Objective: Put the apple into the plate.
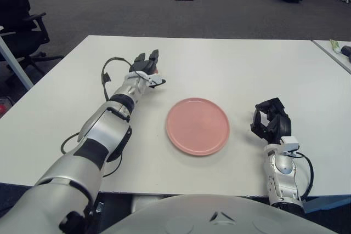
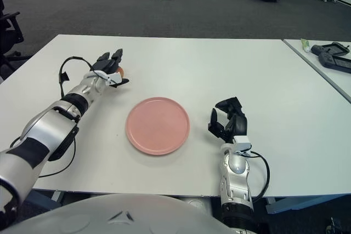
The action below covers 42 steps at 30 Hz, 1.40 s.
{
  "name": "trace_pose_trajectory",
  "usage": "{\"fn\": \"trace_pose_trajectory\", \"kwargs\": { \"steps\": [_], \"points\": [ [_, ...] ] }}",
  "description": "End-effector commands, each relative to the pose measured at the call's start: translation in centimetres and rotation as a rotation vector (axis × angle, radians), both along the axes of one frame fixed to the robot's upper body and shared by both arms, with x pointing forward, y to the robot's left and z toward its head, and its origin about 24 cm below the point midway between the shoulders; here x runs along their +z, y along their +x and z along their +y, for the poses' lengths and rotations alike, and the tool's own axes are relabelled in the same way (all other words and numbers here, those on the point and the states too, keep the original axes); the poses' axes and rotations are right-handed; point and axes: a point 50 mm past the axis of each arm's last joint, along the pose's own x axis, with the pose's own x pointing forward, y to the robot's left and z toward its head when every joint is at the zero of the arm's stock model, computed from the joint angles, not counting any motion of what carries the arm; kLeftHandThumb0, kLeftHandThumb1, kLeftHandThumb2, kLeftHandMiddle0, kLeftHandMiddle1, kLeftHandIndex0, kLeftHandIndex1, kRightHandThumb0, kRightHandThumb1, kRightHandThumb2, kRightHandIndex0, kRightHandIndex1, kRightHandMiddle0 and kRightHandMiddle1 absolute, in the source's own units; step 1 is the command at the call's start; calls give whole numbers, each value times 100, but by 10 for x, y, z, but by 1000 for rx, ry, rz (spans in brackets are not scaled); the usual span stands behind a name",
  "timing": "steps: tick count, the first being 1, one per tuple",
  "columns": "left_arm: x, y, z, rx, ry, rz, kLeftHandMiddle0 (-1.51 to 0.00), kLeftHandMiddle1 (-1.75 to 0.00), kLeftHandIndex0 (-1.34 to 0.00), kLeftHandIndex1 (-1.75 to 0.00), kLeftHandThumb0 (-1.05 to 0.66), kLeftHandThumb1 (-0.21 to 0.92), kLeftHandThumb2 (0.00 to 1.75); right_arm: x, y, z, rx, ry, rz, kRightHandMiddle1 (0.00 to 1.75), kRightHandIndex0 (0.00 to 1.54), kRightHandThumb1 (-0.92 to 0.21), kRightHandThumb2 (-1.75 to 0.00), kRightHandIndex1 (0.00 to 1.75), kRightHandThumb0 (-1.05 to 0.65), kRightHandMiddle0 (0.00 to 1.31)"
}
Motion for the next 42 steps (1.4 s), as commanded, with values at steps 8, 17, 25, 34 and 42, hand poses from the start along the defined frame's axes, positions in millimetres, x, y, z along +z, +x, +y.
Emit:
{"fn": "trace_pose_trajectory", "kwargs": {
  "steps": [8, 17, 25, 34, 42],
  "points": [
    [14, 7, -13, -56, 48, -32, 0, 0, 0, 0, -98, 80, 51, 4, -1, -1, -11, -32, 4, 175, 64, -56, -101, 135, -40, 42],
    [15, 7, -21, -124, 141, -27, 0, 0, 0, 0, -99, 83, 47, 6, -5, 0, -26, -24, 15, 175, 64, -56, -102, 136, -41, 42],
    [12, 5, -24, -169, 203, -29, -1, 0, 0, 0, -99, 86, 44, 6, -5, -2, -29, -21, 24, 175, 64, -56, -102, 135, -41, 42],
    [-3, -2, -16, -175, 256, 13, -2, -2, 0, 0, -95, 82, 47, 7, -6, -3, -28, -30, 19, 175, 65, -55, -103, 136, -41, 42],
    [-8, -3, -5, -165, 327, 44, -4, -4, 0, 0, -96, 81, 50, 5, -8, -4, -33, -41, 39, 175, 64, -57, -101, 137, -40, 41]
  ]
}}
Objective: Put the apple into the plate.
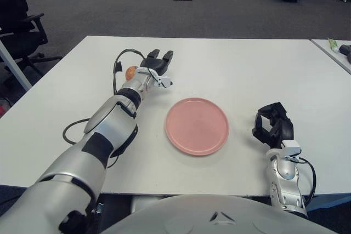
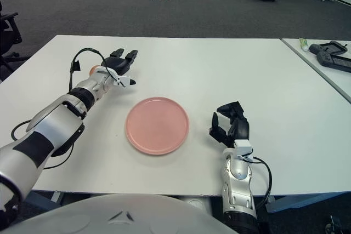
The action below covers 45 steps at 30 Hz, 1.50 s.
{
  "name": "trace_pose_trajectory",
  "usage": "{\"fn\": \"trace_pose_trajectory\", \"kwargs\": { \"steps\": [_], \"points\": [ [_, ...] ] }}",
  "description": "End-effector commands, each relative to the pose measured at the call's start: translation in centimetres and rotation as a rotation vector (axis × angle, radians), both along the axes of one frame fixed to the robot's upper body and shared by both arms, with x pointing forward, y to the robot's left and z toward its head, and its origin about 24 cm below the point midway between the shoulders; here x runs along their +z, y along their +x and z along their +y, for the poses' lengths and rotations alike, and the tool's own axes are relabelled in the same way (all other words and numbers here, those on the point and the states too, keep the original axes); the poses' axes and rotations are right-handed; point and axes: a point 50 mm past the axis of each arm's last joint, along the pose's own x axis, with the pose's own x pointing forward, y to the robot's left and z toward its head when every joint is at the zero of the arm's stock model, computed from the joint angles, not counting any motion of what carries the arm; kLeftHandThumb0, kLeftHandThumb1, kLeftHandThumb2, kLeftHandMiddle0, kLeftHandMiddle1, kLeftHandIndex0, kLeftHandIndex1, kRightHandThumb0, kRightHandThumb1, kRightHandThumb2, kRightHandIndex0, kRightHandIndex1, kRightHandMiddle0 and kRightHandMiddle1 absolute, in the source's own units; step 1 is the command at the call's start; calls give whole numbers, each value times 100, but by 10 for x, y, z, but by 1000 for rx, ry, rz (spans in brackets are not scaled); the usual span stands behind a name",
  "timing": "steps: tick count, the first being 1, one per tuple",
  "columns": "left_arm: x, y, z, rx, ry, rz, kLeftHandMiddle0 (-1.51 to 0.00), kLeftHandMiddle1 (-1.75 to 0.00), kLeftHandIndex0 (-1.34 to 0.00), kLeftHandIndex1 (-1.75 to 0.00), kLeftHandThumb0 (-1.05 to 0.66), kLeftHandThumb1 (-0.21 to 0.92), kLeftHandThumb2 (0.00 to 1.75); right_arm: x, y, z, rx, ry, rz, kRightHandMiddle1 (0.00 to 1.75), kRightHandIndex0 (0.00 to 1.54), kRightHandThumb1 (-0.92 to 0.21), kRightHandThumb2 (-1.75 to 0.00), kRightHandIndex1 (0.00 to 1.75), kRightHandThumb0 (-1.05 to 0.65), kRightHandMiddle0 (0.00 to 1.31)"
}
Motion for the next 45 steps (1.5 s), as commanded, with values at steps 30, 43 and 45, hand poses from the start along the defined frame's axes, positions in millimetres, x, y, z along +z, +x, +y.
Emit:
{"fn": "trace_pose_trajectory", "kwargs": {
  "steps": [30, 43, 45],
  "points": [
    [8, 5, 61, 207, 81, 37, 0, -1, 0, 0, -100, 83, 48, 5, 1, -1, 4, -21, -23, 175, 64, -56, -102, 137, -41, 42],
    [-4, -2, 75, 262, 85, 111, 0, 0, 0, 0, -101, 83, 46, 5, 0, -1, 1, -13, -24, 175, 64, -56, -102, 137, -41, 42],
    [-5, -3, 75, 263, 90, 128, 0, 0, 0, 0, -100, 83, 46, 5, 0, -1, 2, -14, -24, 175, 64, -56, -102, 137, -41, 42]
  ]
}}
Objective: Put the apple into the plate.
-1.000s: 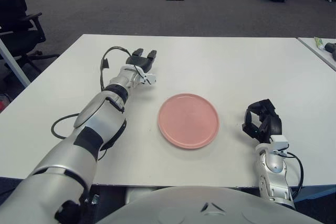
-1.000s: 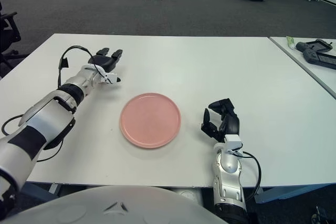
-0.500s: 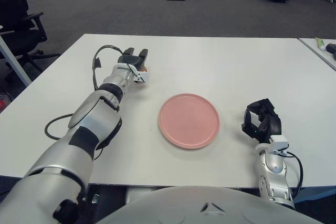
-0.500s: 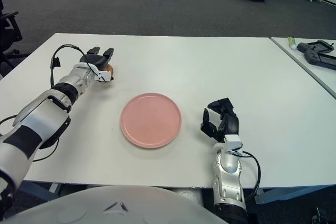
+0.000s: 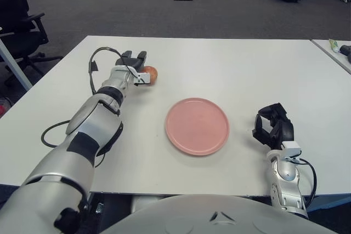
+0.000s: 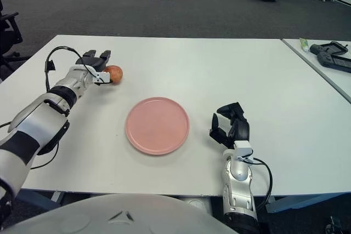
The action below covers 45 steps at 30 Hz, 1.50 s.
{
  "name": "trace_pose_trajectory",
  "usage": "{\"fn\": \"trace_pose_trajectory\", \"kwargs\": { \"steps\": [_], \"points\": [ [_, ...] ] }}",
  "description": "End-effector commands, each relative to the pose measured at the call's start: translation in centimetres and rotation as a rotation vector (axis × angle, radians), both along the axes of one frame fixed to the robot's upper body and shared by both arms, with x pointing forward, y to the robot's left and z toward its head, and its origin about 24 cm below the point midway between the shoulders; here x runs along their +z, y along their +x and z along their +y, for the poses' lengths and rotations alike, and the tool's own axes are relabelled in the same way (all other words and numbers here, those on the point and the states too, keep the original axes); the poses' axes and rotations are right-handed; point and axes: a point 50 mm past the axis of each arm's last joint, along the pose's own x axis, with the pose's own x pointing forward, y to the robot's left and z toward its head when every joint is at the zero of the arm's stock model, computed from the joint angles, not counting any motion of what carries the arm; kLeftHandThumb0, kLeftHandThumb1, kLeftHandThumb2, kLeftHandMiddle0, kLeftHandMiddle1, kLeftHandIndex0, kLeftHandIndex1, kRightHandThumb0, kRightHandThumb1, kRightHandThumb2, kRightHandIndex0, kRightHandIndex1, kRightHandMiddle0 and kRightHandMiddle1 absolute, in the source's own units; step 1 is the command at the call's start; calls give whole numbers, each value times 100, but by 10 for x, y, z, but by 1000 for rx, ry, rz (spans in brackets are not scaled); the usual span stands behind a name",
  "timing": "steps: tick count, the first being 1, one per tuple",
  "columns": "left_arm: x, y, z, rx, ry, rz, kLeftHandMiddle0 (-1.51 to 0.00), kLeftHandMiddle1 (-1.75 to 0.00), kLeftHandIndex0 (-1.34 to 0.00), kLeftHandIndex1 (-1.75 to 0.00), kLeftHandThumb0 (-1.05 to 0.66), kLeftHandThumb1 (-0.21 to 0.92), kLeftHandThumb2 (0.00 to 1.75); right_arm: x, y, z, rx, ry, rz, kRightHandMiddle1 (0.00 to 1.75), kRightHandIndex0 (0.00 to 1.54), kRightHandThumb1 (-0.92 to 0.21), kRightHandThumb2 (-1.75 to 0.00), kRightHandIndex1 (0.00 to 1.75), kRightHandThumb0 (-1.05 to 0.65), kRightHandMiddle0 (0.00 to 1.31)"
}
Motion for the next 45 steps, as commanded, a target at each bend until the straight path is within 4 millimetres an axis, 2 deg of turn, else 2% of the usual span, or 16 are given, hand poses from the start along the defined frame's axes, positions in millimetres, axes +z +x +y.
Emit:
{"fn": "trace_pose_trajectory", "kwargs": {
  "steps": [1, 18, 22, 26, 36, 45],
  "points": [
    [-7, -4, 5, 25, 1, 51, 0, 0, 0, 0, -100, 83, 46, 5, 2, -1, 2, -5, -28, 175, 64, -56, -102, 137, -41, 42],
    [-28, -14, -6, 32, -48, 197, -4, -3, 0, 0, -95, 81, 45, 4, 0, 1, -3, -23, -29, 175, 63, -58, -100, 139, -40, 41],
    [-35, -19, -8, 52, -62, 262, -1, -10, 0, 0, -88, 69, 63, 4, -1, 3, -8, -22, -25, 175, 63, -57, -100, 138, -40, 41],
    [-50, -28, -16, 47, -67, 291, 0, -11, 0, 0, -85, 66, 69, 4, -2, 3, -3, -22, -26, 175, 63, -57, -101, 138, -40, 41],
    [-42, -22, -28, -21, -25, 264, 0, -13, 0, 0, -82, 61, 75, 5, -3, 6, -8, -15, -10, 175, 63, -57, -101, 137, -40, 42],
    [-42, -22, -32, -73, 43, 261, 0, -22, 0, 0, -83, 57, 78, 6, -3, 7, -18, -15, -7, 175, 64, -57, -100, 137, -40, 41]
  ]
}}
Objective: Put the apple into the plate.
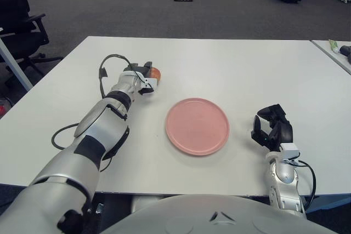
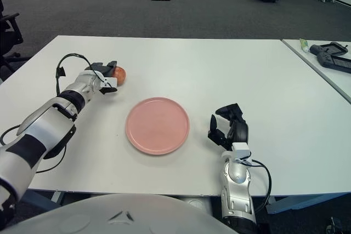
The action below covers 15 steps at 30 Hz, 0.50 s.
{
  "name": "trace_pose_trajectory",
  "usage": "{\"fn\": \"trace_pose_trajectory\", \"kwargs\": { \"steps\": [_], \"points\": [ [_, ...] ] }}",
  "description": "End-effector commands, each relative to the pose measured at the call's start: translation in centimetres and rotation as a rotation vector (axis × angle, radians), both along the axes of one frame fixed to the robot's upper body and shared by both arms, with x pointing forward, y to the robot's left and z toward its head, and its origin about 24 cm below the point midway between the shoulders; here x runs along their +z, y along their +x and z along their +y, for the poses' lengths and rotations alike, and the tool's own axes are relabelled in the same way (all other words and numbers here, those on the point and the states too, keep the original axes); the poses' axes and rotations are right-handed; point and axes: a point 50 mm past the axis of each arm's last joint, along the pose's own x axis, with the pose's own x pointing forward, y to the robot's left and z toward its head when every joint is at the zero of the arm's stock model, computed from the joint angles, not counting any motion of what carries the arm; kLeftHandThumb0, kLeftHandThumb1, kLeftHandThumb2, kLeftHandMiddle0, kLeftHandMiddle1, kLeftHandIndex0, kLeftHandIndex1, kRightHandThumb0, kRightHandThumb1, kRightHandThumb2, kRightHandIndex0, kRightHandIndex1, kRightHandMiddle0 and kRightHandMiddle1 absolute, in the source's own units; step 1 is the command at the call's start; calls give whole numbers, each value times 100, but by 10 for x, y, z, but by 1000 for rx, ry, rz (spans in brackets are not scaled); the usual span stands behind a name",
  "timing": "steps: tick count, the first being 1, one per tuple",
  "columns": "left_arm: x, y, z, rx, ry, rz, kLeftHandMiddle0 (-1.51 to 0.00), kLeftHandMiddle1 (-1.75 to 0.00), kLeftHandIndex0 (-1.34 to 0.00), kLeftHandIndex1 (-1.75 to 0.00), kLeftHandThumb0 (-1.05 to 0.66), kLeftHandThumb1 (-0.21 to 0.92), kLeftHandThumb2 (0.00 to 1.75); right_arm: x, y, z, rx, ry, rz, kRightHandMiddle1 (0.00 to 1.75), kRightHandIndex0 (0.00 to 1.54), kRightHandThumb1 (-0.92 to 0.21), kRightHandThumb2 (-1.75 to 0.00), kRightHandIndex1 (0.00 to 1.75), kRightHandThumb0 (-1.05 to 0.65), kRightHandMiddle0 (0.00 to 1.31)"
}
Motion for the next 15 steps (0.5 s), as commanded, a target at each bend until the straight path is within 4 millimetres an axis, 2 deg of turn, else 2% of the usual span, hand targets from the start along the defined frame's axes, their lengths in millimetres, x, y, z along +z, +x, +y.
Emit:
{"fn": "trace_pose_trajectory", "kwargs": {
  "steps": [1, 10, 12, 14, 15],
  "points": [
    [-24, -15, -2, -28, 34, 111, 0, -23, 0, 0, -83, 57, 78, 4, 1, 0, -11, -4, -12, 175, 64, -57, -100, 137, -40, 41],
    [-24, -15, -6, -70, 64, 93, 0, -35, -1, -1, -80, 56, 80, 3, 1, 0, -9, 11, 0, 175, 64, -58, -100, 136, -40, 41],
    [-23, -15, -7, -89, 80, 75, 0, -42, 0, -8, -77, 54, 82, 3, 2, 0, -9, 11, 0, 175, 64, -58, -99, 136, -40, 41],
    [-22, -14, -10, -125, 108, 30, 0, -65, 0, -32, -72, 49, 86, 3, 2, 0, -6, 11, -5, 175, 63, -58, -99, 136, -40, 40],
    [-22, -14, -11, -145, 127, -1, 0, -70, 0, -37, -72, 48, 87, 4, 2, 0, -4, 10, -8, 175, 63, -58, -99, 136, -40, 40]
  ]
}}
